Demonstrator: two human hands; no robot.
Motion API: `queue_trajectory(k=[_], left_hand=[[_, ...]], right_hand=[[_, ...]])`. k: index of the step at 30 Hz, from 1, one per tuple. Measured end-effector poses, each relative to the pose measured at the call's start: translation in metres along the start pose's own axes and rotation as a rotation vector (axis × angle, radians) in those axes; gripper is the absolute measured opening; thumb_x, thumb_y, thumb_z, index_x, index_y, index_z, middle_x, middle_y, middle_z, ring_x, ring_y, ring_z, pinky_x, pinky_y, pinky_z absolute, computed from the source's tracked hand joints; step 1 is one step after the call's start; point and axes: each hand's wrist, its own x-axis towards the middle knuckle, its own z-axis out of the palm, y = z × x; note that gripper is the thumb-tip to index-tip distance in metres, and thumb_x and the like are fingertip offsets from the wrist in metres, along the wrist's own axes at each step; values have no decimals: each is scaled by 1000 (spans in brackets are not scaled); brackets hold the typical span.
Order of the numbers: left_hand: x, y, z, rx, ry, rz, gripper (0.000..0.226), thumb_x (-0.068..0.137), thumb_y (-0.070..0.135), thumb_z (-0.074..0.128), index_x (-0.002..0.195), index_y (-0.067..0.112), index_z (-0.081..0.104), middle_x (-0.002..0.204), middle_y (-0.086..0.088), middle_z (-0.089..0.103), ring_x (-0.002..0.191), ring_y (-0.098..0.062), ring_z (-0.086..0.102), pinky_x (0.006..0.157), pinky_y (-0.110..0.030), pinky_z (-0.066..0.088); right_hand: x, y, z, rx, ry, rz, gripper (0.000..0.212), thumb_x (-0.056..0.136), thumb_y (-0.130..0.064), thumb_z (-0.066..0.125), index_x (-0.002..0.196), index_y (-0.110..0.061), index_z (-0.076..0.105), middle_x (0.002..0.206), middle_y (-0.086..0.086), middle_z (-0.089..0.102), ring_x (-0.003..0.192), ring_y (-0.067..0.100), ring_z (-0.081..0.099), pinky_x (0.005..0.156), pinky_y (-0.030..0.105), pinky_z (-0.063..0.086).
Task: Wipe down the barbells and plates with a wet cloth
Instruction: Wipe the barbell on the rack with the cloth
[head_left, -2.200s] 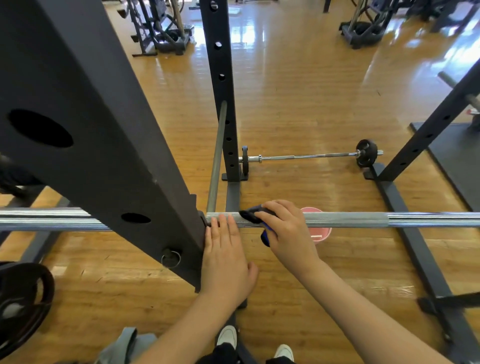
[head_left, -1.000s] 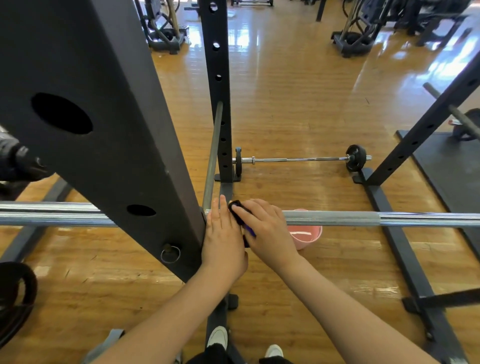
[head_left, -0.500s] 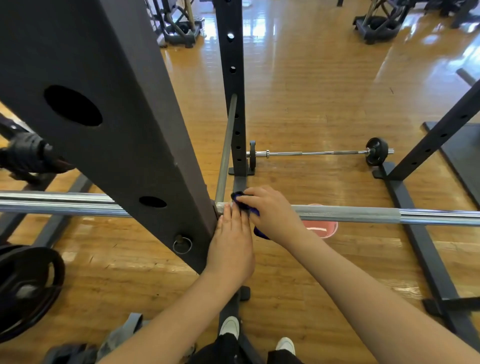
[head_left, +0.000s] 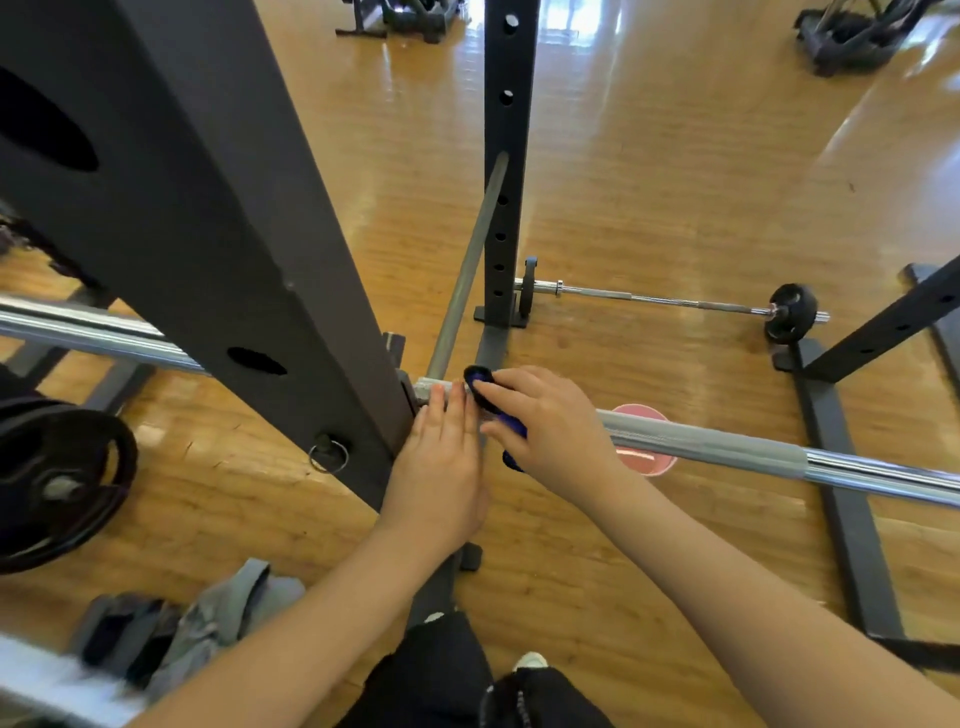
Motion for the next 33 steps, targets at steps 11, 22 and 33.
queue_trajectory(k=[11,22,33], left_hand=[[1,-5,16,-116,158,-34,77,57,14,79,127,-7,54,131,-23,54,123,-37,51,98,-46,42],[3,25,23,-110,256,-329,51,78,16,44,124,0,59,133,-21,53,126,-33,49,101,-46,33],[7,26,7,28,114,-422,55,75,22,44,119,-8,60,121,-23,61,116,-34,57,99,-44,43]], right_hand=[[21,6,-18,305,-4,87,47,87,-2,61,132,-15,54,114,0,65,107,15,55,93,19,36],[57,53,-32,332,-506,-223,34,91,-11,60,124,-21,63,122,-12,61,111,-4,51,102,13,35],[77,56,-4,649,-610,-306,39,96,-6,50,128,-25,58,123,-30,44,114,-15,37,90,-6,24]])
